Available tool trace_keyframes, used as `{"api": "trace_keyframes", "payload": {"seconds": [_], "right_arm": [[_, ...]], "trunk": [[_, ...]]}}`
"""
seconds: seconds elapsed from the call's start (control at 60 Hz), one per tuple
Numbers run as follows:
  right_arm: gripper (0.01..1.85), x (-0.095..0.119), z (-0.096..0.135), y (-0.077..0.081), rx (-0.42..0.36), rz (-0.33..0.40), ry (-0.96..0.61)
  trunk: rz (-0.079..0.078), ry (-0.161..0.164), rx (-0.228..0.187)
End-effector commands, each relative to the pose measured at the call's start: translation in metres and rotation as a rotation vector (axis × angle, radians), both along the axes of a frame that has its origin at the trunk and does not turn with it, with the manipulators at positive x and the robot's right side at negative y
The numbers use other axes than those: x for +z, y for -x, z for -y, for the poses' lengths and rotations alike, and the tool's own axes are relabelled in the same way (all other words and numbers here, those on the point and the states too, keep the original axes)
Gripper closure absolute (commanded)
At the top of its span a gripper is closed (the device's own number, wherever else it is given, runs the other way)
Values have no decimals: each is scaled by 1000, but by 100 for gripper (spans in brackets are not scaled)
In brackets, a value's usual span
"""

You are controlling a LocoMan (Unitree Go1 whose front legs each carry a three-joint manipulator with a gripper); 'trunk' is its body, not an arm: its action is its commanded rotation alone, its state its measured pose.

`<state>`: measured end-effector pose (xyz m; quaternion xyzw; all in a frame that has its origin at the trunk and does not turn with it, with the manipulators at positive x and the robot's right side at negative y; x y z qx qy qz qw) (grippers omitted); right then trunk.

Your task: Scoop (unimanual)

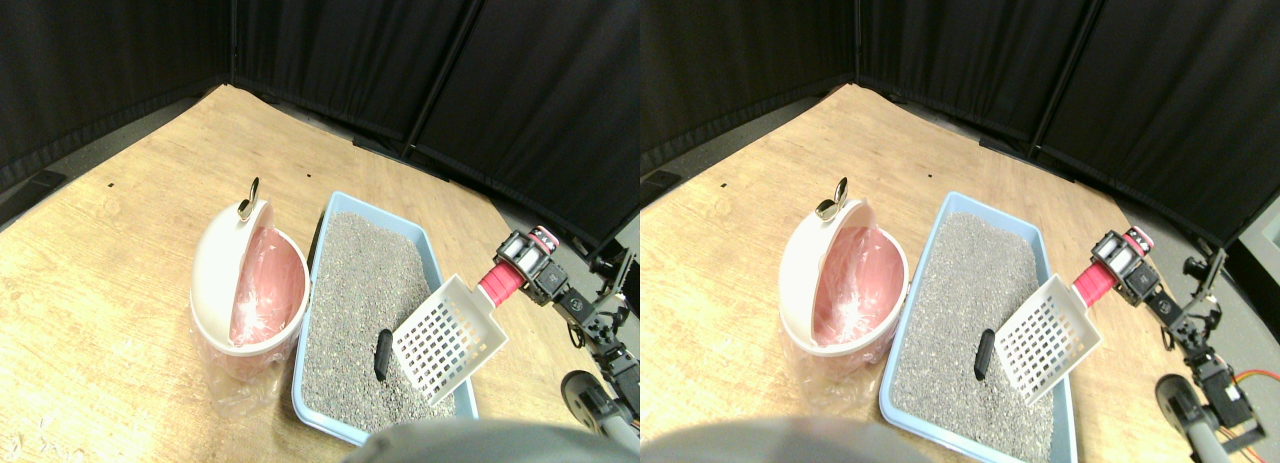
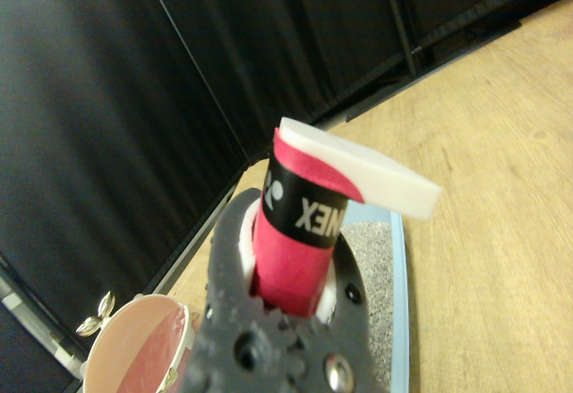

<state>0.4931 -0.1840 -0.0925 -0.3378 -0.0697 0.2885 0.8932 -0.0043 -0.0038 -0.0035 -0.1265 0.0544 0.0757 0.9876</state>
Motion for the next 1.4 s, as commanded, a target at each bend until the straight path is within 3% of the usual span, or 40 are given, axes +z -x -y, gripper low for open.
{"api": "trace_keyframes", "payload": {"seconds": [0.017,0.2,0.467,0.55,0.65,0.7,0.733,0.767,0.8,0.817,0.9,0.933,1.0,1.117,1.183,1.367,1.4], "right_arm": [[180,-1,-9,2,25,13,5],[180,-9,-13,2,5,-24,-11],[180,-21,-22,-6,-156,-73,-16],[177,-29,-26,-4,-117,-86,-51],[180,-38,-38,1,-157,-149,-71],[180,-43,-41,2,-140,-158,-78],[180,-48,-45,4,-188,-197,-90],[180,-54,-47,5,-140,-183,-115],[180,-55,-48,5,-152,-190,-108],[166,-61,-51,6,-156,-195,-127],[164,-66,-53,6,-163,-207,-141],[174,-67,-54,5,-158,-216,-144],[180,-69,-53,5,-155,-219,-152],[172,-72,-53,6,-175,-230,-161],[180,-68,-51,5,-196,-239,-165],[180,-61,-36,-6,-155,-174,-278],[180,-56,-34,-8,-195,-186,-317]], "trunk": [[-20,23,16],[-16,28,24],[-20,38,38],[-26,39,40],[-31,43,44],[-32,45,49],[-34,47,53],[-39,49,56],[-42,50,57],[-45,51,58],[-53,50,56],[-54,50,55],[-52,51,54],[-54,50,51],[-52,50,50],[-33,43,42],[-28,42,40]]}}
